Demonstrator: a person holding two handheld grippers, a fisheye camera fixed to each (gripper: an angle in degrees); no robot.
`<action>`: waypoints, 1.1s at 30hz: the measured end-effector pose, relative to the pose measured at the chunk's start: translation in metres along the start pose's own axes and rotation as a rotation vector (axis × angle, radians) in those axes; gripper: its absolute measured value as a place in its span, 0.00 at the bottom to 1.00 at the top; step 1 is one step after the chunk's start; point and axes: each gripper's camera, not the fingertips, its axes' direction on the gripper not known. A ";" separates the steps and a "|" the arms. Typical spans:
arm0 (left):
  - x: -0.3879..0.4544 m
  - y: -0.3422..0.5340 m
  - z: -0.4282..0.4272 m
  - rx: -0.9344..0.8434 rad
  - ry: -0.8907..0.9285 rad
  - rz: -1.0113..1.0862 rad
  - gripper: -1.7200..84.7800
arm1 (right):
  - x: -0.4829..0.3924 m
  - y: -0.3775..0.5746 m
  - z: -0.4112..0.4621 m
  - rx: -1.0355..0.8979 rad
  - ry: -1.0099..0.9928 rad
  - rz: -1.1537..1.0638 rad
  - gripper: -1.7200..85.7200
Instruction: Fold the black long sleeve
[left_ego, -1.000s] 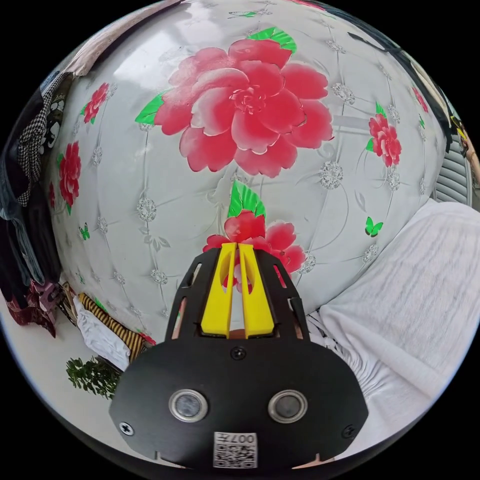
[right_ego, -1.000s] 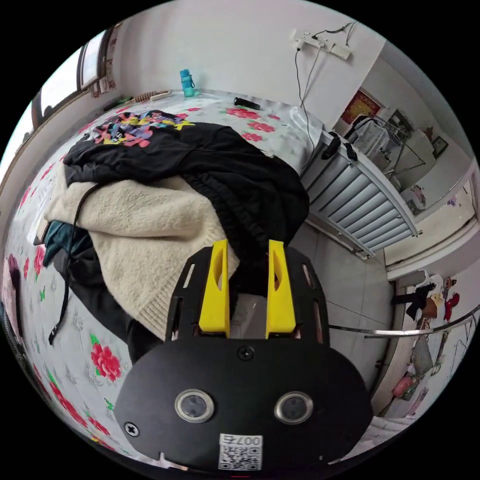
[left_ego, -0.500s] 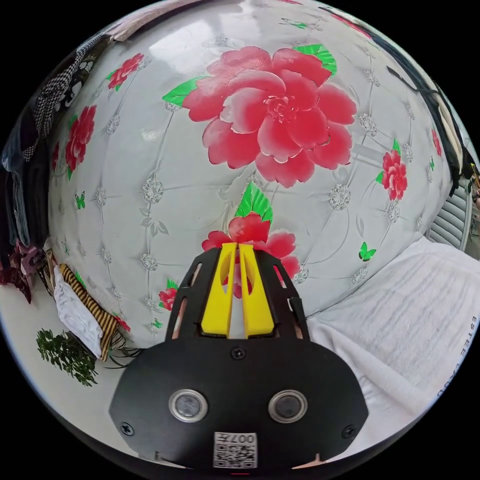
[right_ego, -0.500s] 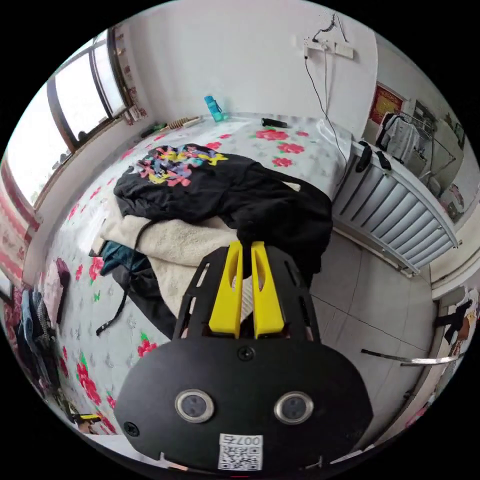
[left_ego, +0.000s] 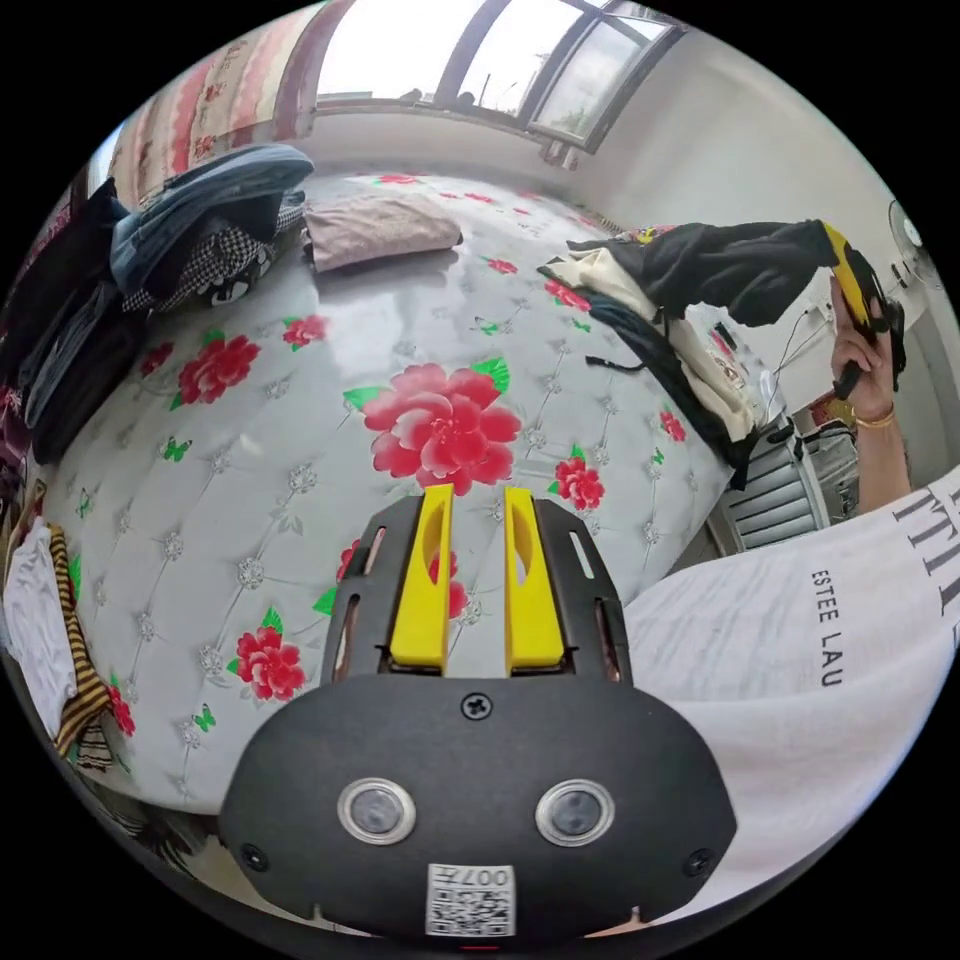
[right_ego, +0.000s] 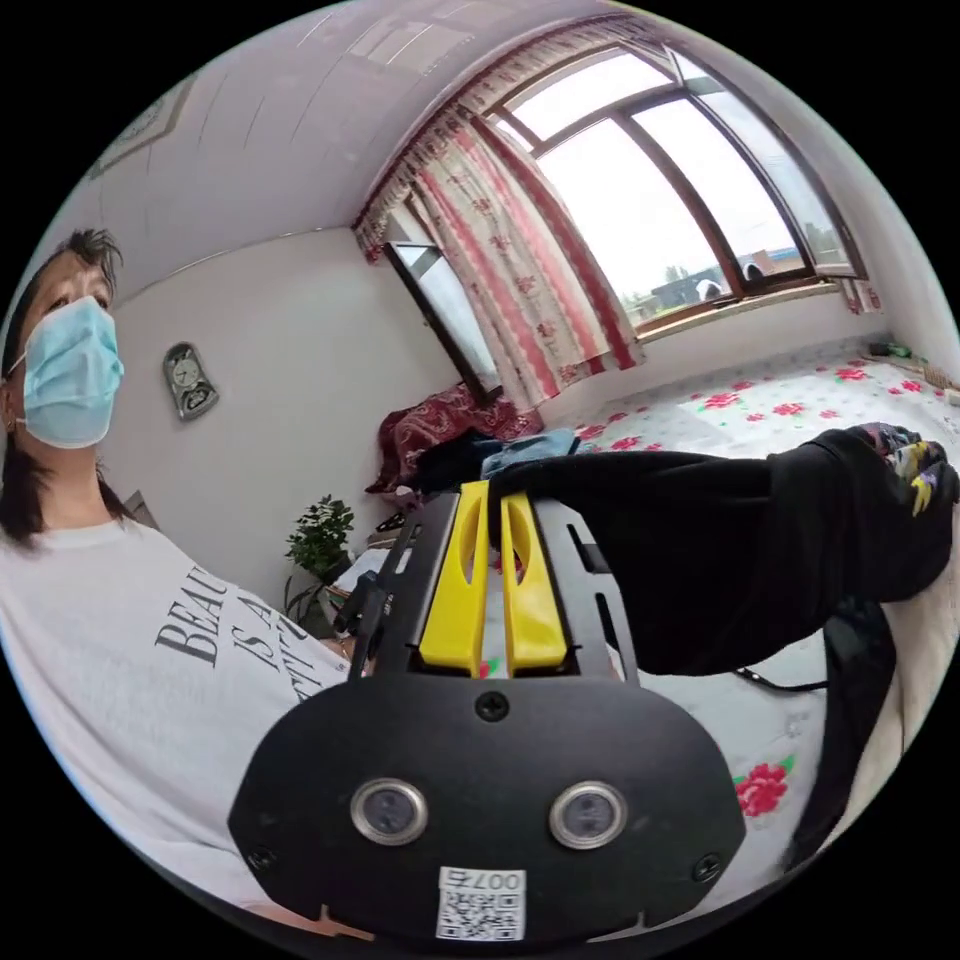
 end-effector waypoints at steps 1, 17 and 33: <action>0.000 0.006 -0.025 0.050 0.000 0.027 0.12 | -0.024 0.001 0.026 -0.036 -0.119 -0.046 0.02; -0.160 0.144 -0.183 0.261 0.066 -0.333 0.11 | -0.159 0.080 0.261 -0.703 -0.226 -0.337 0.05; -0.202 0.215 -0.211 0.137 0.044 -0.437 0.16 | -0.050 0.153 0.336 -0.966 0.098 -0.038 0.12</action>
